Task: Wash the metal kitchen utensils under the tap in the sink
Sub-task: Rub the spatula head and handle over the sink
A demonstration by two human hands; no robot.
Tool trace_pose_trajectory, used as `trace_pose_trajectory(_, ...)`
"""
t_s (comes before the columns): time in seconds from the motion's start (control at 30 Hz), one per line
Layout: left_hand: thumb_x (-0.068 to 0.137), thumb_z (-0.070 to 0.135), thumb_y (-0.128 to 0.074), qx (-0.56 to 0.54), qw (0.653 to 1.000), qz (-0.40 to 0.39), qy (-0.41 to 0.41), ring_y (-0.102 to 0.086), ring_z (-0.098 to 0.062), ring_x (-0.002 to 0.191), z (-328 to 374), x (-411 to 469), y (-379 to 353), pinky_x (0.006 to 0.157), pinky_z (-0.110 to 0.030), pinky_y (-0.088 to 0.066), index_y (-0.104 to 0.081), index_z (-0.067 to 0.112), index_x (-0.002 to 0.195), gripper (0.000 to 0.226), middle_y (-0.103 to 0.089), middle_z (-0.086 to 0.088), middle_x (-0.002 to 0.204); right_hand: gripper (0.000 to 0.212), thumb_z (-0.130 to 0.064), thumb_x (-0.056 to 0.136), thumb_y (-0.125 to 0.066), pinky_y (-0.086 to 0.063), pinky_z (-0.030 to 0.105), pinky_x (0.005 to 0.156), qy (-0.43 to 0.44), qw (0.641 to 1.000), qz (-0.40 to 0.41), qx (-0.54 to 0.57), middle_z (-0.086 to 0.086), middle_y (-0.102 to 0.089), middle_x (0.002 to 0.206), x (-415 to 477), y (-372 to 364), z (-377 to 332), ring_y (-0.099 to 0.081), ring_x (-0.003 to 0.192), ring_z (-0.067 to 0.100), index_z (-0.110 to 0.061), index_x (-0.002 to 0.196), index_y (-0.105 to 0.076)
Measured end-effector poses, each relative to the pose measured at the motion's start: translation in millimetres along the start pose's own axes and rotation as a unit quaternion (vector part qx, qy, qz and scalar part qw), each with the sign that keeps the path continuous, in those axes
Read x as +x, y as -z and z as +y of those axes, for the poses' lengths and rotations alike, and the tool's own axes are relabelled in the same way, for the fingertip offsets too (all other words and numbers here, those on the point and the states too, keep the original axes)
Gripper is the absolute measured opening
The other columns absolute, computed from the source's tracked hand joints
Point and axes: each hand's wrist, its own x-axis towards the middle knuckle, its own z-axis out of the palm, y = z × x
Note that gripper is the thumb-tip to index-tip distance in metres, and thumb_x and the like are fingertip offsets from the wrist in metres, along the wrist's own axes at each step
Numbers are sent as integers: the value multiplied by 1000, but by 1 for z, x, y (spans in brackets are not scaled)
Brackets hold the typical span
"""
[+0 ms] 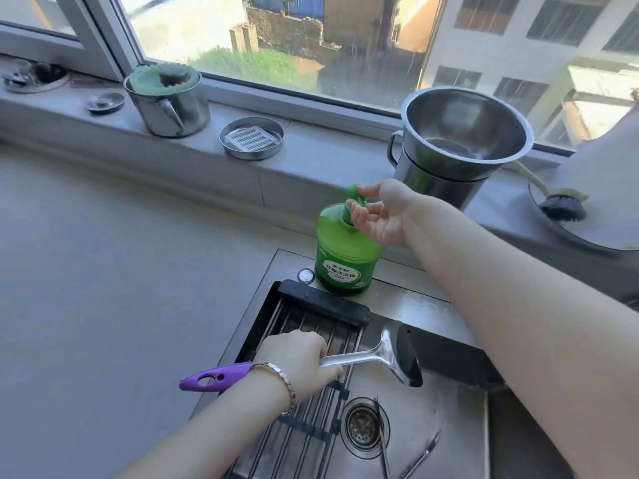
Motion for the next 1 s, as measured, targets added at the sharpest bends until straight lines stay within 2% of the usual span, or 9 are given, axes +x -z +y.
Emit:
trace_pose_trajectory(0.3,75,60,-48,1,1000,0,13,-55,-16,65,2,-16,10,47,-22,-32,-54,27,69,34,-46,8,57,30,-26,90,-58,-43,13,31,15,1000,3,24,5,-50,59,-4,0,13,-48,26,10,-1,73,-54)
trace_pose_trajectory(0.37,75,61,-48,-1,1000,9,17,-49,-13,59,4,-22,15,46,-21,-31,-53,27,68,35,-46,9,55,32,-29,88,-62,-47,13,34,19,1000,-1,16,7,-55,54,-9,0,13,-51,28,10,0,76,-55)
trace_pose_trajectory(0.43,74,62,-49,-9,1000,16,24,-49,-11,57,6,-28,18,48,-21,-35,-51,26,64,37,-46,9,54,35,-32,86,-64,-51,16,42,35,999,2,13,8,-60,64,-17,2,15,-56,32,12,3,85,-57)
trace_pose_trajectory(0.63,72,65,-52,-44,997,40,47,-47,-11,56,11,-50,21,47,-21,-32,-43,27,51,44,-47,9,53,41,-18,101,-31,-56,29,48,73,989,-15,129,21,-63,83,-57,34,53,-64,77,28,11,86,-55)
trace_pose_trajectory(0.73,71,64,-54,-72,995,42,47,-46,-10,50,16,-62,18,45,-20,-30,-49,24,48,47,-48,6,49,42,-15,101,-31,-58,30,48,98,976,-8,196,23,-68,71,-84,72,97,-68,65,30,11,80,-57)
trace_pose_trajectory(0.8,70,66,-54,-85,994,48,40,-46,-11,48,21,-68,15,45,-20,-31,-54,21,51,49,-47,6,46,40,-14,100,-33,-59,29,52,145,968,53,196,22,-69,69,-98,98,129,-70,61,28,10,81,-58)
trace_pose_trajectory(0.93,71,65,-55,-119,992,45,4,-41,-9,42,42,-81,5,42,-19,-29,-64,17,61,50,-46,6,44,26,-9,97,-41,-58,31,80,270,947,174,3,15,-67,95,-114,133,192,-66,83,18,-1,92,-64)
trace_pose_trajectory(0.97,71,65,-56,-127,991,45,-4,-39,-7,40,49,-84,3,41,-18,-28,-64,19,60,49,-45,7,43,25,-10,97,-41,-51,36,93,321,920,192,-121,9,-66,104,-118,136,207,-63,94,15,-5,99,-66)
trace_pose_trajectory(1.0,71,66,-56,-130,990,51,-9,-39,-5,39,55,-87,2,40,-18,-27,-63,21,58,48,-44,8,41,27,-14,97,-42,-40,33,105,384,859,201,-271,4,-62,118,-123,138,222,-56,110,12,-7,112,-64)
